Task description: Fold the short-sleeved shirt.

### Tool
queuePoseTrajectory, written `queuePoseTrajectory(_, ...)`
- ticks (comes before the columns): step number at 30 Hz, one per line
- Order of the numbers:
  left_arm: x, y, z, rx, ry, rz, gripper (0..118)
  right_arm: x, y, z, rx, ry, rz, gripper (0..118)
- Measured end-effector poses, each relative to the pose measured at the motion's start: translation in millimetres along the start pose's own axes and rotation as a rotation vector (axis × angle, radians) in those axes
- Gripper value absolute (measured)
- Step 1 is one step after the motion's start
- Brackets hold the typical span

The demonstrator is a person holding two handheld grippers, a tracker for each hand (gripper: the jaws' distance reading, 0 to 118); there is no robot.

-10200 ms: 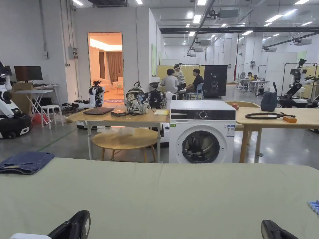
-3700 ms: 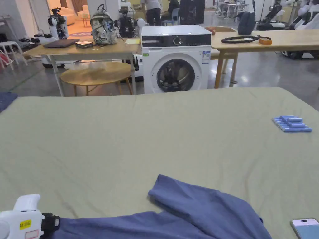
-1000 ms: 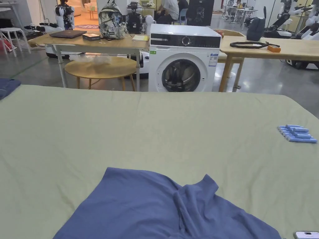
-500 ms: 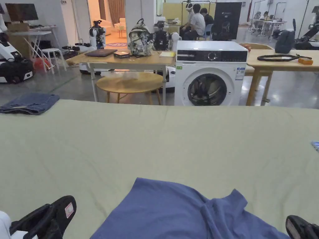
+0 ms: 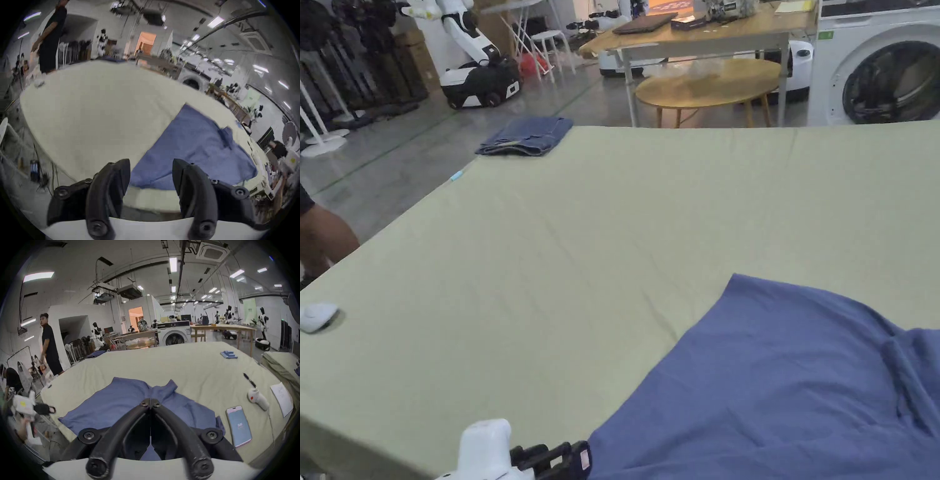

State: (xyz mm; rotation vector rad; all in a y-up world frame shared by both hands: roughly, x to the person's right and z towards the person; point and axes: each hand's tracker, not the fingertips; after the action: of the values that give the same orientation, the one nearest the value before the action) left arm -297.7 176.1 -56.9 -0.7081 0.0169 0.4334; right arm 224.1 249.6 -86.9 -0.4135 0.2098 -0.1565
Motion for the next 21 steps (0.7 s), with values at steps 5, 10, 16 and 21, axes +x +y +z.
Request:
queuePoseTrajectory(5, -11.1, -25.8, -42.4, -0.100, 0.050, -0.010, 16, 0.4, -0.2, 0.9, -0.019, -0.016, 0.011, 0)
queuePoseTrajectory(10, 2.5, -25.6, -51.6, -0.125, 0.023, -0.017, 0, 13.2, 2.6, -6.4, -0.028, -0.027, -0.029, 0)
queuePoseTrajectory(16, -6.5, -25.5, -54.2, -0.142, 0.040, -0.017, 0, 61.2, 47.9, -90.0, -0.290, -0.026, 0.053, 65)
queuePoseTrajectory(21, 3.4, -26.6, -50.1, -0.167, 0.054, -0.052, 0, 108.0, 67.9, -206.5, -0.574, -0.056, 0.015, 65)
